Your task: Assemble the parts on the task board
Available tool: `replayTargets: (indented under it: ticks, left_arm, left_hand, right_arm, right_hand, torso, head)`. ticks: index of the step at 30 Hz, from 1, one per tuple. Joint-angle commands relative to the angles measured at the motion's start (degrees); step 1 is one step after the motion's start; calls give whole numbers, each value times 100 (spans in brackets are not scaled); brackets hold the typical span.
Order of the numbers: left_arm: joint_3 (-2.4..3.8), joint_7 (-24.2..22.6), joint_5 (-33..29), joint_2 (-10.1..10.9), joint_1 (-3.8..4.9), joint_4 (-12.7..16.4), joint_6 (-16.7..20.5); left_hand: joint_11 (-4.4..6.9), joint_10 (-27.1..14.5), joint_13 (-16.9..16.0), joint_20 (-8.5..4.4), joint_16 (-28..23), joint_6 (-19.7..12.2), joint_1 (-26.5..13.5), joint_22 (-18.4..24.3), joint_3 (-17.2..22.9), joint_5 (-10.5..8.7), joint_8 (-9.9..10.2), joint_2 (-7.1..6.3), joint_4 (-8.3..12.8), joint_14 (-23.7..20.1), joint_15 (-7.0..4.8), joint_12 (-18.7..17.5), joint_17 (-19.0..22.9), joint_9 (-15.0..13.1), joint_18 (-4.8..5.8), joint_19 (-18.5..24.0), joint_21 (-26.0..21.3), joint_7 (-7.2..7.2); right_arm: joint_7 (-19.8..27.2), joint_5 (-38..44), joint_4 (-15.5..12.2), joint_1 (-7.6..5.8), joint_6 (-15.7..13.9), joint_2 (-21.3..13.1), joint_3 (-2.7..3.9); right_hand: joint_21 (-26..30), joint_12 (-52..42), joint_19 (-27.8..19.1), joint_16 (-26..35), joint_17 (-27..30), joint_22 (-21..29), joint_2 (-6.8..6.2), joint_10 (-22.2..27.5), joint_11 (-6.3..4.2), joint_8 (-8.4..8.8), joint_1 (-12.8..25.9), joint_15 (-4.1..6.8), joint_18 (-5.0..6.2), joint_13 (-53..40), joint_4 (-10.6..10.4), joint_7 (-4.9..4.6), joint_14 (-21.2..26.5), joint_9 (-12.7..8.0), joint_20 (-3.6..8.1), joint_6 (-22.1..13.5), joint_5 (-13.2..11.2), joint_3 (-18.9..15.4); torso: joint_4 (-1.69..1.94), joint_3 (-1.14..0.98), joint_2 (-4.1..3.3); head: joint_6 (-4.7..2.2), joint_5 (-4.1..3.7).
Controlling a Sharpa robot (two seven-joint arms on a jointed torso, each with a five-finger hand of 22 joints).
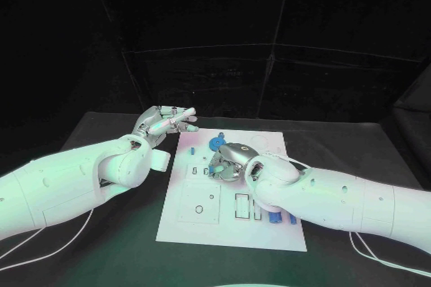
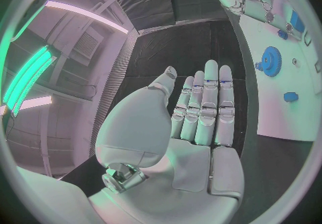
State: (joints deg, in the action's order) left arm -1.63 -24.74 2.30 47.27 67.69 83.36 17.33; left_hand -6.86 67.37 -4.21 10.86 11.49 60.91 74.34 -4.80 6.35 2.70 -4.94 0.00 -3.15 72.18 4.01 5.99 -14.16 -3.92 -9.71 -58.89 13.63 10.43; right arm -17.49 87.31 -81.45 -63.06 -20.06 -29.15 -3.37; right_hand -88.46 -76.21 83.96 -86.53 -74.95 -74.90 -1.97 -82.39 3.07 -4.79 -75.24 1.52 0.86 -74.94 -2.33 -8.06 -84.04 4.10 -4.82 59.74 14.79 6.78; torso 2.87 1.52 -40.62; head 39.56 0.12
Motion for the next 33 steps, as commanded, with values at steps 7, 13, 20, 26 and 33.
replayTargets:
  ticks: [7,13,20,26,33]
  left_arm:
    - [5,8,19,-5,11,-3,-73]
    - [5,-6,19,-6,11,-9,-57]
    - [5,63,220,-5,10,-31,-48]
    - [5,495,878,15,10,-47,-18]
    - [6,2248,2367,88,44,6,-573]
  left_hand:
    - [-19,33,-6,8,15,43,-17,-4,8,28,3,19,23,43,7,0,-10,0,-87,-27,21,8]
    - [-19,35,-4,10,5,49,-13,1,13,28,8,20,28,18,13,-9,-17,1,-84,-15,13,7]
    - [31,188,-22,-31,93,121,-33,-17,10,27,15,-3,32,140,-40,6,-124,-3,-92,-112,66,-33]
    - [312,849,-166,-362,803,370,-89,-223,0,61,-35,-58,11,1134,-380,214,-667,-33,-102,-888,537,-260]
    - [691,1494,-899,-828,6269,483,-409,-843,-122,56,-148,-99,-224,1641,-692,1026,-5668,-171,-64,-2176,1690,-539]
  right_arm:
    - [-245,20,22,34,48,-2,-33]
    - [-299,18,9,36,-302,3,-33]
    - [-19,-60,-101,48,-982,-62,-32]
    - [924,-534,-524,45,-1364,-424,-23]
    - [2144,-2128,-1058,-305,-907,-1219,30]
  right_hand:
    - [48,85,278,55,-687,-1107,-156,80,39,79,100,-87,20,-341,-78,-34,-419,-10,-90,-183,-223,-84]
    - [90,408,220,87,-641,-1036,-295,299,116,111,271,-150,38,-81,-273,-114,-406,-29,-145,-560,-408,-331]
    - [113,471,194,104,-623,-1002,-400,374,189,94,273,-216,47,8,-622,-194,-399,-24,-211,-848,-551,-749]
    - [134,464,167,117,-605,-967,-297,393,202,47,25,-231,57,33,-731,-205,-394,-10,-233,-893,-542,-866]
    - [388,796,-184,410,-129,-530,-44,631,165,-6,-443,-195,170,327,-511,-174,-266,-2,-203,-849,-483,-786]
  torso:
    - [1,-1,0]
    - [-3,-2,-2]
    - [-3,-7,0]
    - [-4,-9,16]
    - [-10,-31,74]
  head:
    - [-2,1]
    - [-5,-5]
    - [-14,-4]
    - [-29,15]
    - [-23,78]
